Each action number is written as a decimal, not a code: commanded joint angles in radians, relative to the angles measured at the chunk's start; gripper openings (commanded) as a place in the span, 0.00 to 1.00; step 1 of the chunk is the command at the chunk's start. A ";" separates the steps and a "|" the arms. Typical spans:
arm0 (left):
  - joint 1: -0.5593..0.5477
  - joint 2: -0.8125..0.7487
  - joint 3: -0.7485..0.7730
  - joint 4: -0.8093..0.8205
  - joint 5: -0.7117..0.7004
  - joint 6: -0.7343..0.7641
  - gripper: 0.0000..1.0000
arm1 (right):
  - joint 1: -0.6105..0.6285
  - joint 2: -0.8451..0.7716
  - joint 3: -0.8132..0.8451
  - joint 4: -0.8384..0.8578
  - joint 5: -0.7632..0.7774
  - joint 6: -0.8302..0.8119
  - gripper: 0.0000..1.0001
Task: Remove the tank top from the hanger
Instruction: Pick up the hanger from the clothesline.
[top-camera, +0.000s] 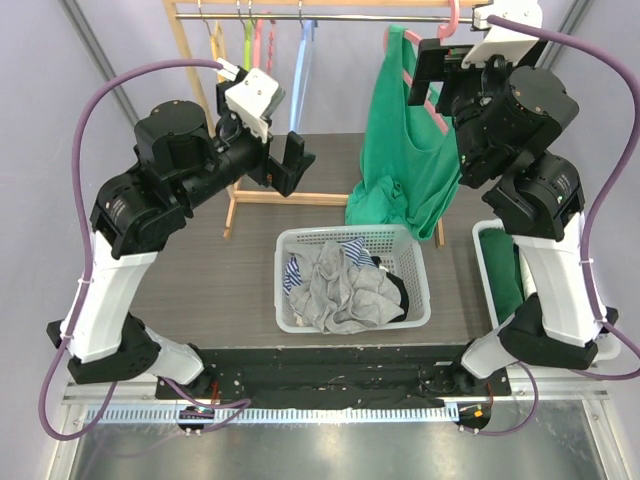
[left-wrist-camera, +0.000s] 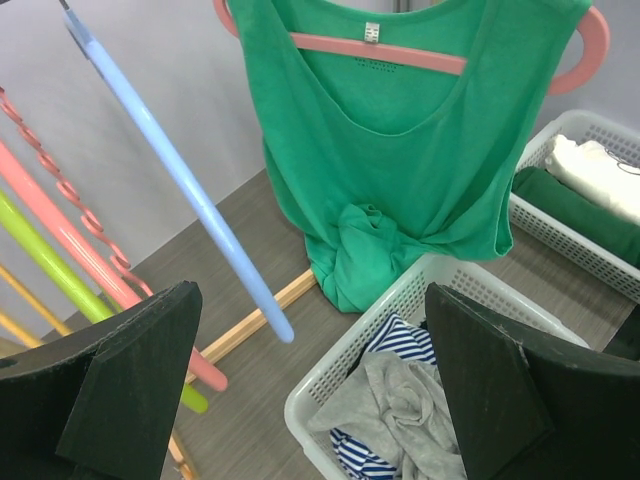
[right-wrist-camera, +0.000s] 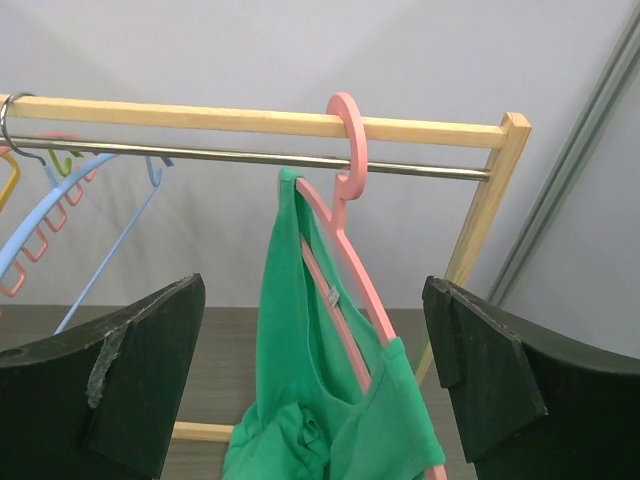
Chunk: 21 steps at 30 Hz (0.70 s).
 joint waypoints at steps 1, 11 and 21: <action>0.006 -0.010 0.029 0.061 0.020 0.014 1.00 | -0.095 -0.081 -0.063 0.059 -0.178 0.043 1.00; 0.005 0.044 0.103 0.075 0.029 0.030 1.00 | -0.563 0.078 -0.005 0.108 -0.549 0.255 0.97; 0.005 0.119 0.166 0.058 0.067 0.024 1.00 | -1.207 0.061 -0.197 0.255 -0.903 0.778 0.88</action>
